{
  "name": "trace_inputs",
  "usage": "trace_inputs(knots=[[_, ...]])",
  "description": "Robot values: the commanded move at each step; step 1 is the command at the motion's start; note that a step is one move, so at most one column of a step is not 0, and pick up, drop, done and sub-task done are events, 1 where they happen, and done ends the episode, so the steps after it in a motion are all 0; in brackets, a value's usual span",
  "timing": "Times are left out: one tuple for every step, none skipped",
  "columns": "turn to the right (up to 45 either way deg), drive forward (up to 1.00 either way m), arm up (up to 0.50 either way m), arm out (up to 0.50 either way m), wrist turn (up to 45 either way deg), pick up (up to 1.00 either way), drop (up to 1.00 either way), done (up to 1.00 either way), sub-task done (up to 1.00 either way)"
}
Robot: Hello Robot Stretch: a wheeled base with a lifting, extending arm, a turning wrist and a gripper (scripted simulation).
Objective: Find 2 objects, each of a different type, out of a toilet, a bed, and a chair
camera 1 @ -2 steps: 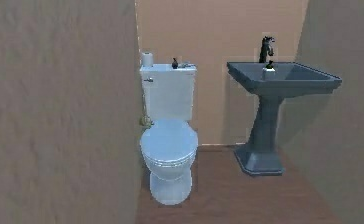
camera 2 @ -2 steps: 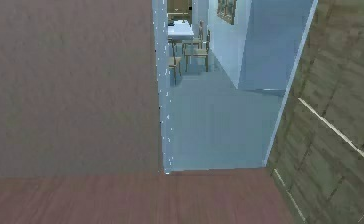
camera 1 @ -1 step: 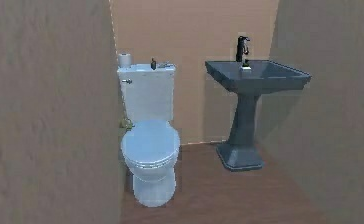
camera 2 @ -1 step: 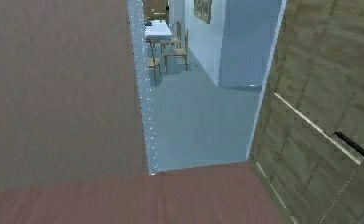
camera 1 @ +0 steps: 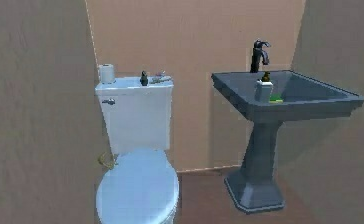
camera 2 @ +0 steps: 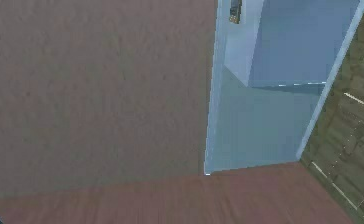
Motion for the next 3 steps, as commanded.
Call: trace_inputs(knots=[[-12.0, 0.00, 0.00, 0.00, 0.0, 0.00, 0.00, 0.00, 0.00], [0.0, 0.00, 0.00, 0.00, 0.0, 0.00, 0.00, 0.00, 1.00], [45.0, 0.00, 0.00, 0.00, 0.0, 0.00, 0.00, 0.00, 0.00]])
